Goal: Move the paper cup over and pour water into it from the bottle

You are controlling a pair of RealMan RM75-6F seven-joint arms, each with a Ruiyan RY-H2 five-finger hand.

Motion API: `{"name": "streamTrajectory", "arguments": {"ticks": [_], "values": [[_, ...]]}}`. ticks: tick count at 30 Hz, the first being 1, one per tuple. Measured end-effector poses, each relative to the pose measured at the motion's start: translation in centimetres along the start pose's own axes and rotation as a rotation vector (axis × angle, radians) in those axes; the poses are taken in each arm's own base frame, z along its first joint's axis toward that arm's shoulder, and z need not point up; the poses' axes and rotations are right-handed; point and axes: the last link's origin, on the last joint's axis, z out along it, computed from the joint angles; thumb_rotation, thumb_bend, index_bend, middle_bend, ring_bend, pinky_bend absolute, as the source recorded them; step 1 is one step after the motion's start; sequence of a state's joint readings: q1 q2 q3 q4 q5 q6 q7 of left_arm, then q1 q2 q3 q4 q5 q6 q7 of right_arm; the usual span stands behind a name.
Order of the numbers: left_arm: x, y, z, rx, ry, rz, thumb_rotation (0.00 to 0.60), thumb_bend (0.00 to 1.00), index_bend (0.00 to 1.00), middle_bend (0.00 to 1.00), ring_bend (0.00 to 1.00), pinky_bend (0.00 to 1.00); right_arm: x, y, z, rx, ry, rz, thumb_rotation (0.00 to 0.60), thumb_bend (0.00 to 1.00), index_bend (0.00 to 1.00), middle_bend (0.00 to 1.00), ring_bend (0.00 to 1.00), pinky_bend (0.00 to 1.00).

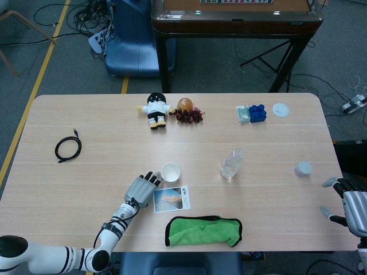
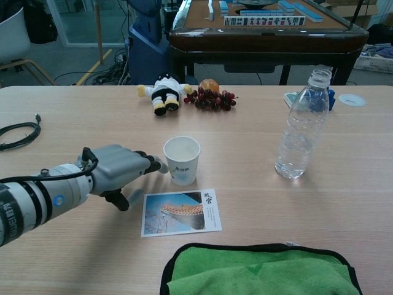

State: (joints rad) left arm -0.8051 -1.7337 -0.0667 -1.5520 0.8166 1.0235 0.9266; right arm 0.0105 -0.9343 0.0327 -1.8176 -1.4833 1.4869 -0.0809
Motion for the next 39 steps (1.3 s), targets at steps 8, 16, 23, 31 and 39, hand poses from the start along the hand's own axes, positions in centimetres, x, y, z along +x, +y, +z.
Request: {"name": "streamTrajectory", "arguments": {"ticks": [8,16,23,31,39], "values": [[0.4,1.5,0.7,-0.032,0.007,0.026,0.600,0.56,0.11,0.06,0.08,0.29,0.0,0.0,0.0,0.000,0.001,0.000,0.600,0.15,0.40,0.32,0.29,0.38],[0.7,2.9,1.6,-0.058,0.013,0.042,0.600,0.56,0.11,0.06,0.08,0.29,-0.1,0.0,0.1,-0.002,-0.003,0.000,0.600,0.15,0.40,0.32,0.29,0.38],[0.8,3.3,2.3,-0.061,0.035,0.065,0.600,0.56,0.08,0.03,0.05,0.28,0.0,0.0,0.1,-0.001,-0.001,0.001,0.600,0.15,0.40,0.32,0.29,0.38],[1.1,3.7,3.1,-0.060,0.053,0.069,0.600,0.56,0.07,0.03,0.05,0.28,0.0,0.0,0.1,-0.002,-0.003,0.001,0.600,0.15,0.40,0.32,0.29,0.38],[1.4,4.6,3.4,-0.077,0.064,0.060,0.600,0.56,0.07,0.03,0.05,0.28,-0.3,0.0,0.2,-0.002,-0.008,-0.003,0.600,0.15,0.40,0.32,0.29,0.38]]}}
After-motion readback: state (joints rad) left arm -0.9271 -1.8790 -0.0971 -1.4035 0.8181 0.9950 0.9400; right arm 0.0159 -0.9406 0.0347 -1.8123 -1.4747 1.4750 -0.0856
